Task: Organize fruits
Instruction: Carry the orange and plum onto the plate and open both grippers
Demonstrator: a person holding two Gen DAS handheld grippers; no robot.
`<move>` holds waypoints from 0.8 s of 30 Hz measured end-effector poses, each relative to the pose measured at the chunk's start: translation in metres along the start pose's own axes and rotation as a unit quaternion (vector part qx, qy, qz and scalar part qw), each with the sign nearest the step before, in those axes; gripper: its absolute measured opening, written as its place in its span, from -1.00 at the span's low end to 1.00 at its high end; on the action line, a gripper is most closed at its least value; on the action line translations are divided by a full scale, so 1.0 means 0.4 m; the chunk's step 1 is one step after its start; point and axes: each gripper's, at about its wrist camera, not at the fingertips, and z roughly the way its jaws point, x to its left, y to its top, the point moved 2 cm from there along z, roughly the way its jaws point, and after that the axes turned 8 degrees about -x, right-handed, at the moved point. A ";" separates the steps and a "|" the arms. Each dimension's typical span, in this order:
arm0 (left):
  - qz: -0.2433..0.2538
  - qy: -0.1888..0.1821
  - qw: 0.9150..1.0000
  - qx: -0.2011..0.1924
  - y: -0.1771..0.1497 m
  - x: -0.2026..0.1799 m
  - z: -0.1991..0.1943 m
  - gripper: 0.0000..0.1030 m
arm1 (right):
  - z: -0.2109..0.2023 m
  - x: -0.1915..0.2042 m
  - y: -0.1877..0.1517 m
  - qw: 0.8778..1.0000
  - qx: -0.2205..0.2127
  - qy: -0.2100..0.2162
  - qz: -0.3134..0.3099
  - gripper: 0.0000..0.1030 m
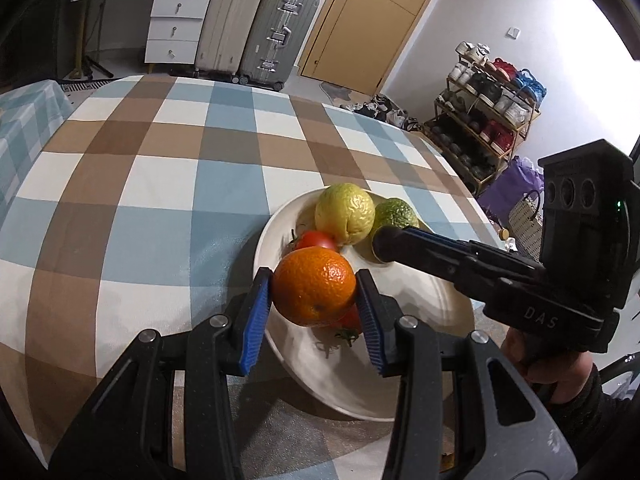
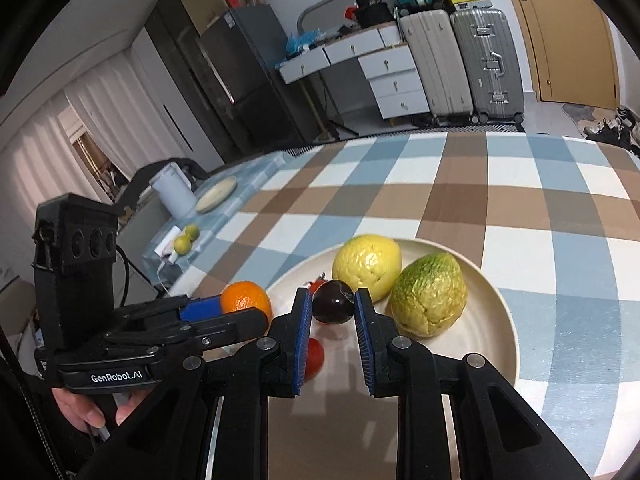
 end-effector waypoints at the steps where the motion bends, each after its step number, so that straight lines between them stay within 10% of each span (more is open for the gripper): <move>1: -0.001 0.000 1.000 0.002 -0.001 0.001 0.006 -0.25 | 0.002 0.000 -0.001 1.000 0.002 0.002 0.000 -0.56; 20: 0.002 0.020 1.000 -0.010 0.024 -0.007 -0.023 -0.04 | 0.033 -0.013 -0.006 0.999 0.035 -0.005 0.025 -0.53; 24: 0.007 0.026 0.999 -0.021 0.019 -0.030 -0.071 0.13 | -0.030 0.004 0.002 1.000 0.005 0.000 0.020 -0.05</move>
